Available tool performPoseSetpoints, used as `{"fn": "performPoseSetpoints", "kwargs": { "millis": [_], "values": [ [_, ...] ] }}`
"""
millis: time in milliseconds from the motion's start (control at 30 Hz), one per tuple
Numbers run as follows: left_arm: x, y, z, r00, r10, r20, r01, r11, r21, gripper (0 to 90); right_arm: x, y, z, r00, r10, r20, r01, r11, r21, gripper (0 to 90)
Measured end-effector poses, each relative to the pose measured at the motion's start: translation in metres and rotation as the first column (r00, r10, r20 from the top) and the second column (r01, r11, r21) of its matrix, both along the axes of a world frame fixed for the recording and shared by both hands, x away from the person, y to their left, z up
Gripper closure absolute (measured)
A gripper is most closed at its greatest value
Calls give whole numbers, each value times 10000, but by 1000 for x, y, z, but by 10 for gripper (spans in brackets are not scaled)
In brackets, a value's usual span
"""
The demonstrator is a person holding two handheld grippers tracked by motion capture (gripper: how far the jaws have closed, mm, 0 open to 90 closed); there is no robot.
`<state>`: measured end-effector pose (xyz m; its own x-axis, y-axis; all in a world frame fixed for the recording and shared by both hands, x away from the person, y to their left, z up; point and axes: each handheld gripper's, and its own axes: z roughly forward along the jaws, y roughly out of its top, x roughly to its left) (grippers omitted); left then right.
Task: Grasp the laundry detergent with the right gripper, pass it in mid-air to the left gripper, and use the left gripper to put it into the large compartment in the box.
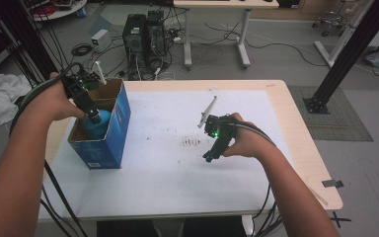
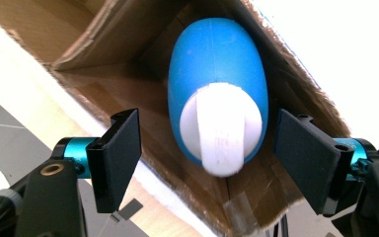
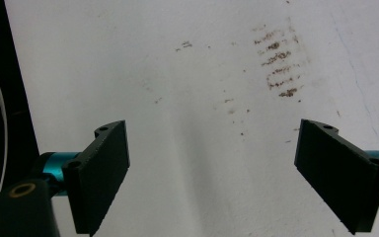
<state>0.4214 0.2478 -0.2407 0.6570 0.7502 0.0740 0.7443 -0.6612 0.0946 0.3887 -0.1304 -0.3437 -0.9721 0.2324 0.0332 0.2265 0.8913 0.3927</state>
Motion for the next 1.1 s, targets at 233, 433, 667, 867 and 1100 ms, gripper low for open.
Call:
{"fn": "performPoseSetpoints", "kwargs": {
  "millis": [233, 433, 667, 867, 1100],
  "values": [
    [-3, -2, 17, 9995, -138, 290, 144, 9997, -202, 235, 1, 1, 7, 10000, 42, 41, -42, 10000, -25, 128],
    [-7, -18, 42, 9916, -1201, 486, 1209, 9926, -136, 207, 2, -1, 20, 9999, 75, 73, -73, 9997, -233, 128],
    [-11, -39, 49, 9741, -2216, 452, 2240, 9730, -560, 183, 4, -1, 28, 9998, 196, 49, -194, 9992, -358, 128],
    [-14, -65, 44, 9385, -3427, 420, 3447, 9369, -586, 165, 3, 1, 32, 9997, 236, -51, -239, 9978, -626, 128],
    [-13, -93, 31, 9039, -4277, -45, 4270, 9028, -510, 135, 4, 1, 32, 9995, 319, -47, -321, 9975, -630, 128]
  ]
}}
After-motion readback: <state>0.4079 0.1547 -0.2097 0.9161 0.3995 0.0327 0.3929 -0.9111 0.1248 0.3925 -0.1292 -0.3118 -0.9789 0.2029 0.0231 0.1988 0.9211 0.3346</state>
